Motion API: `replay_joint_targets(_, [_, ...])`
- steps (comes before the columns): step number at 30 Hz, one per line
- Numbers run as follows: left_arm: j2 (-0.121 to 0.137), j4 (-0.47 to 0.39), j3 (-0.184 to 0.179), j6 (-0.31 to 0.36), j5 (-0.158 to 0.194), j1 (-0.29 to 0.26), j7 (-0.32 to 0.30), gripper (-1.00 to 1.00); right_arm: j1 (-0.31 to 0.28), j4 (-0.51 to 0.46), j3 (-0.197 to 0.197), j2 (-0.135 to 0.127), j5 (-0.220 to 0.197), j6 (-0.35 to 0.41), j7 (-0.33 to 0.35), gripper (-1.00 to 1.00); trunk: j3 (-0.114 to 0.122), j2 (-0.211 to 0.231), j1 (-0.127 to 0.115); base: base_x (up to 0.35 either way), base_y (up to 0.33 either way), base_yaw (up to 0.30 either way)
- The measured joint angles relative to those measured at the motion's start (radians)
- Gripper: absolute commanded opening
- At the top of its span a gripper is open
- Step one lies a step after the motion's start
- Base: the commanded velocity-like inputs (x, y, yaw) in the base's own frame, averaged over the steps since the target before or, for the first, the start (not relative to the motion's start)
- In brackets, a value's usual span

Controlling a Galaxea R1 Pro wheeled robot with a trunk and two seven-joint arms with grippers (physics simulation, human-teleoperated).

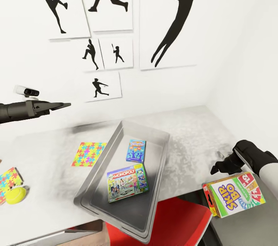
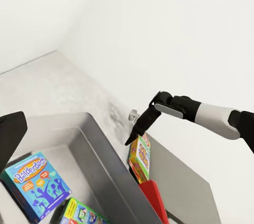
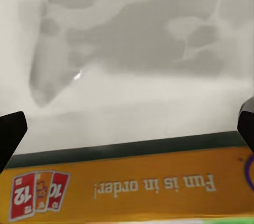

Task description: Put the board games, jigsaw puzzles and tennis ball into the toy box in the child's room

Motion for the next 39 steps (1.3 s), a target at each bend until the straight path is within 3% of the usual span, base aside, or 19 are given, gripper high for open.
replay_joint_targets(39, [0.001,0.0,-0.001,0.0,-0.001,0.0,0.0,1.0,0.0,0.003,-0.001,0.0,0.0,0.0,0.0,1.0,0.0,0.0,0.0,-0.036,0.0,0.0])
